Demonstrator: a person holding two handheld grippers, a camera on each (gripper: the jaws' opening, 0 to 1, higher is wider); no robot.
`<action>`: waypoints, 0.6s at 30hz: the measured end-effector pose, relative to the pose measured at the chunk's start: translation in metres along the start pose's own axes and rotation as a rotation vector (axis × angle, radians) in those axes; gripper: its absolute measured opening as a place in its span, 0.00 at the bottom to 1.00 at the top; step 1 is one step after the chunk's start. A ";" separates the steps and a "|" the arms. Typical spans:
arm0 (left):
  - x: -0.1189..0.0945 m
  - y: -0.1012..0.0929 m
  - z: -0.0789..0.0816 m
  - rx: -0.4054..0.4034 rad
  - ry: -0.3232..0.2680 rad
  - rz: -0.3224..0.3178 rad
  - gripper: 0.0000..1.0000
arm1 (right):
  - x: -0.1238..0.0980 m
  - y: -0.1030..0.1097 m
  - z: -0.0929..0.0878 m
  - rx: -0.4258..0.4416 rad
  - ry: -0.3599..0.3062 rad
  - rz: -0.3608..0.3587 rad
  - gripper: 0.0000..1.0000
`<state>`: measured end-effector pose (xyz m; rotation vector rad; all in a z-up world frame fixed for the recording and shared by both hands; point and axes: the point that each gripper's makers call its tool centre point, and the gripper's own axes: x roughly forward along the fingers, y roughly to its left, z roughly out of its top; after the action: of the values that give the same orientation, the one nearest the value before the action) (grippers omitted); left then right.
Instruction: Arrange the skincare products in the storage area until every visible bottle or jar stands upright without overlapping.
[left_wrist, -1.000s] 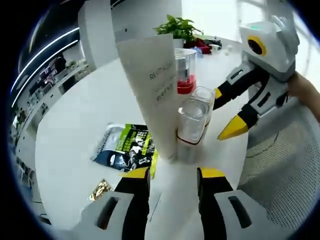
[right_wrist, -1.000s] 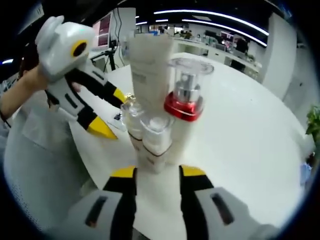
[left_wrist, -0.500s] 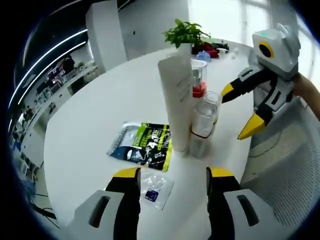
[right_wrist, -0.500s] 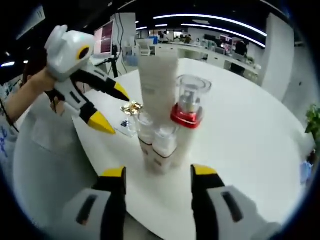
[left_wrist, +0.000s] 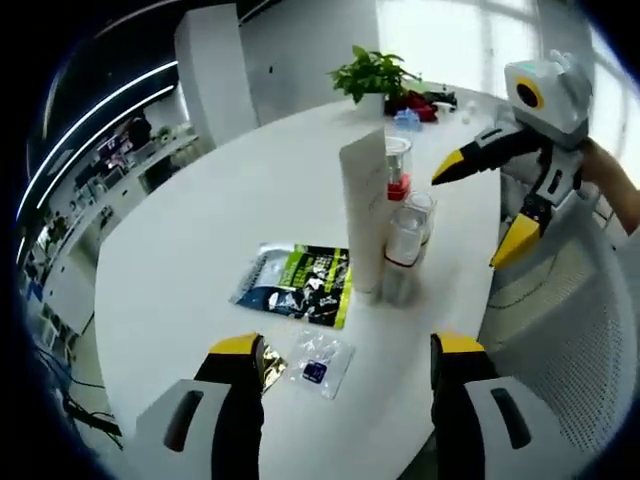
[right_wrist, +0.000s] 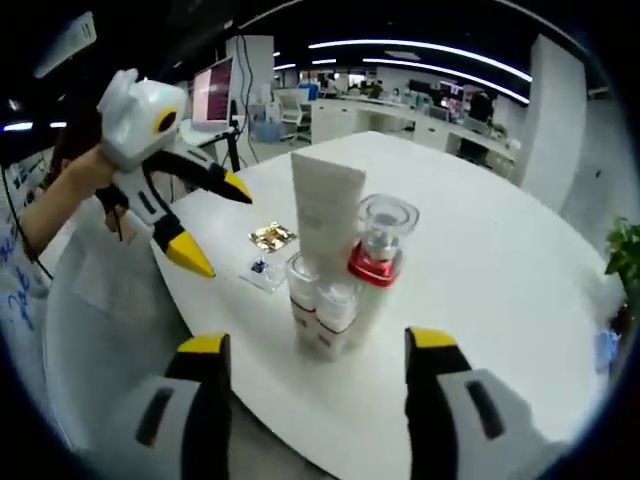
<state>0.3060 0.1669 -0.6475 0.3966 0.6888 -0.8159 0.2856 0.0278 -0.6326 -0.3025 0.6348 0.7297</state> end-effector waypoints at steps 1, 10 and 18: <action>-0.005 0.000 -0.002 -0.004 -0.002 0.005 0.68 | -0.002 0.001 0.001 -0.004 -0.005 0.001 0.76; -0.023 0.012 -0.007 -0.013 0.002 0.050 0.76 | -0.007 0.001 0.004 0.009 -0.026 -0.006 0.81; -0.036 0.015 -0.008 -0.020 -0.006 0.066 0.81 | -0.008 0.001 0.010 -0.020 -0.031 -0.004 0.82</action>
<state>0.2969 0.1996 -0.6274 0.3964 0.6741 -0.7471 0.2842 0.0287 -0.6198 -0.3105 0.5979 0.7358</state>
